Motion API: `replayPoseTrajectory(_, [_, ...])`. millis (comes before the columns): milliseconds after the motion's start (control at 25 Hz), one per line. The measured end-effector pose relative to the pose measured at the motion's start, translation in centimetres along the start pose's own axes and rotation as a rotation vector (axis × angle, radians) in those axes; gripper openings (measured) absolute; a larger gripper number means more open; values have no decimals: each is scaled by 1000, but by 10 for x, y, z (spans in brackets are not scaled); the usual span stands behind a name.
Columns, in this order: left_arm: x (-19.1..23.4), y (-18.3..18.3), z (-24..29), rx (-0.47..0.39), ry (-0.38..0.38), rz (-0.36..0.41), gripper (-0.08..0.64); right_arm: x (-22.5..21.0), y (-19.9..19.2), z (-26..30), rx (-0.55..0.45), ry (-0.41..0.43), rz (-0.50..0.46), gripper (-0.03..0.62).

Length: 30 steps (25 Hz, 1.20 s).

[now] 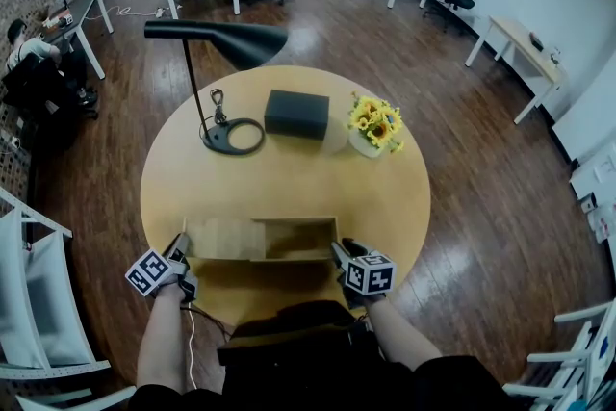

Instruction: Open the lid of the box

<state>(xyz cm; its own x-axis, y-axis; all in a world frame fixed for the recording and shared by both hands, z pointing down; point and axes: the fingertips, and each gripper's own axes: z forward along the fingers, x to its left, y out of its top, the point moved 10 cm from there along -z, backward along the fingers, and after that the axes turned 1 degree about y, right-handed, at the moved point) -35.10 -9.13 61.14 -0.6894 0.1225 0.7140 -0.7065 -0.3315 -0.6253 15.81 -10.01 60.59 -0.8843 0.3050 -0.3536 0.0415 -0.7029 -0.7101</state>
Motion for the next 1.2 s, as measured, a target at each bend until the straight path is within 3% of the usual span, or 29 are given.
replayPoseTrajectory(680, [8, 5, -2, -56, 55, 5, 75, 3, 2, 0, -2, -2, -10, 135])
replayPoseTrajectory(840, [7, 6, -2, -81, 53, -1, 138, 4, 3, 0, -7, 8, -12, 135])
replayPoseTrajectory(960, [6, 8, -4, -87, 79, 36, 227, 3, 3, -2, -12, 4, -15, 135])
replayPoseTrajectory(1200, [-13, 27, -29, -244, 66, 127, 230, -3, 25, -29, -139, 4, 11, 135])
